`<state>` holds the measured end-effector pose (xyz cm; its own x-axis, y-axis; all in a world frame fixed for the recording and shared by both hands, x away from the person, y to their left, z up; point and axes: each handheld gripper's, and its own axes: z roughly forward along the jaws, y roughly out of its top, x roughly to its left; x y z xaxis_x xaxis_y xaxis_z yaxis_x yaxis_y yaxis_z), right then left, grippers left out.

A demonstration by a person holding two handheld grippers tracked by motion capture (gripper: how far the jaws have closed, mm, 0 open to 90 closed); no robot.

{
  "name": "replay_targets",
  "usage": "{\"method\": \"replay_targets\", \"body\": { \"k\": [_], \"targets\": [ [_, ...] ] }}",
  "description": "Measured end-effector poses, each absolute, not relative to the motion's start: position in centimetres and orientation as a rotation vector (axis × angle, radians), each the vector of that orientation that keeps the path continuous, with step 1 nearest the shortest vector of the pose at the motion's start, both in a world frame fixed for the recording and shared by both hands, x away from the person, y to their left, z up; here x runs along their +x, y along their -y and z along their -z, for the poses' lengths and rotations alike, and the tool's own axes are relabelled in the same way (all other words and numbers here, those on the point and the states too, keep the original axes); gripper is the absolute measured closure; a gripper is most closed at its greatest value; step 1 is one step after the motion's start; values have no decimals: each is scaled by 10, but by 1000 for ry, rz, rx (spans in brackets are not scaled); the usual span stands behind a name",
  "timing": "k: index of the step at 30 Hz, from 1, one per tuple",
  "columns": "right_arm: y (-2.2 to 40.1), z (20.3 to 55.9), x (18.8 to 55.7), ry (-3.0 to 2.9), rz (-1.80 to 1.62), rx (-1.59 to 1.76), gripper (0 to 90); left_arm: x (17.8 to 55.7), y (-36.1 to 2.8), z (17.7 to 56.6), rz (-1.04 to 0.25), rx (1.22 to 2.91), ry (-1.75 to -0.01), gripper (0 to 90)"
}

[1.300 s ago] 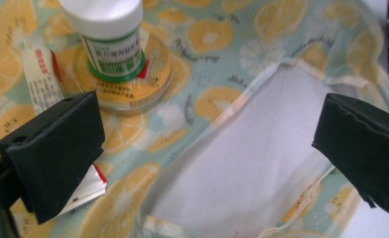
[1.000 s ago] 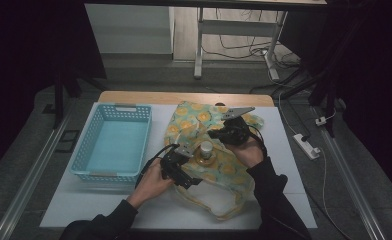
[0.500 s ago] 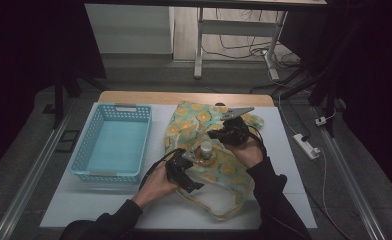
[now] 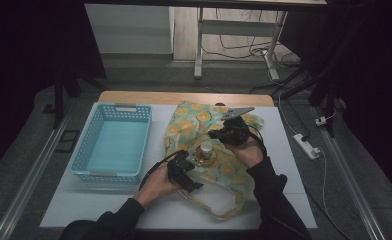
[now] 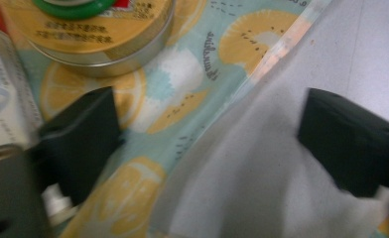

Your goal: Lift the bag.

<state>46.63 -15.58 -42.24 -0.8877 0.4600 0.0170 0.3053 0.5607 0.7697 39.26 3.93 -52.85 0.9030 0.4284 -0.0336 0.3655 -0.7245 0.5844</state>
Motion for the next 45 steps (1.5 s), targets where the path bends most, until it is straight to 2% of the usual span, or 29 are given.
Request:
{"method": "replay_targets", "body": {
  "k": [10, 13, 15, 21, 30, 45],
  "targets": [
    [156, 422, 466, -2605, -1234, 646, 891, 398, -43, 525, -114, 2431, -634, 718],
    [156, 422, 466, -2604, -1235, 647, 892, 401, -44, 525, -76, 2410, -674, 839],
    [157, 422, 466, -2606, -1234, 650, 892, 400, -43, 525, -79, 2409, -692, 886],
    [158, 423, 467, -2613, -1234, 650, 892, 397, -39, 522, -114, 2418, -741, 895],
    [160, 421, 468, -2608, -1242, 653, 892, 394, -44, 512, -152, 2385, -723, 896],
    [161, 410, 465, -2608, -1259, 641, 892, 388, -45, 489, -86, 2339, -677, 897]
  ]
}}
